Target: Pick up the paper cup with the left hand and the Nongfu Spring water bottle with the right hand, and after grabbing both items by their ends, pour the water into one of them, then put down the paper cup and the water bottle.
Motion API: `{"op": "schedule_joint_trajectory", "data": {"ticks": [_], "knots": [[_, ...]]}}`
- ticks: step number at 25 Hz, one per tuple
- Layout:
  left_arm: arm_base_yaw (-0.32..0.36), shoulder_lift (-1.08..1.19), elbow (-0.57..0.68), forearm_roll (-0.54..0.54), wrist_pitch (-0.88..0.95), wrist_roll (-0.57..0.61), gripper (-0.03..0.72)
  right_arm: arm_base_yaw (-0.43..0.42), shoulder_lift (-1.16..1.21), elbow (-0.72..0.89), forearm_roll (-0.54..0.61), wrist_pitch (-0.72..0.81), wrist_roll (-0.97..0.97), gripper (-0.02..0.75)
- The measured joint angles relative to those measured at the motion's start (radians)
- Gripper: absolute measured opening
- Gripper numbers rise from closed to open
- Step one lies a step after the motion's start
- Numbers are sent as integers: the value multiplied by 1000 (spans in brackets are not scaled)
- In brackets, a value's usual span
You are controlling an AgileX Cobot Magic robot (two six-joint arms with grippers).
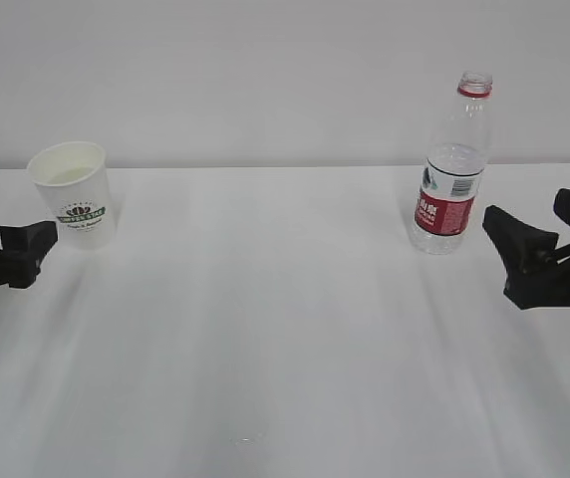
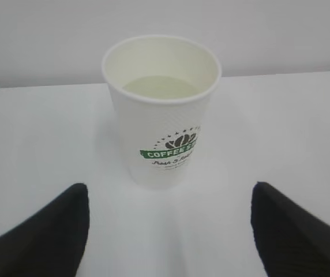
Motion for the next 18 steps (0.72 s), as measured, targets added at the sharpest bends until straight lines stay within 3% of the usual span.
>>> {"op": "schedule_joint_trajectory", "data": {"ticks": [8, 18], "knots": [[0, -186, 26, 0, 58, 0, 626, 0, -138, 4, 30, 194, 1, 589], [0, -474, 35, 6, 301, 0, 610, 0, -366, 6, 64, 402, 1, 588]]}}
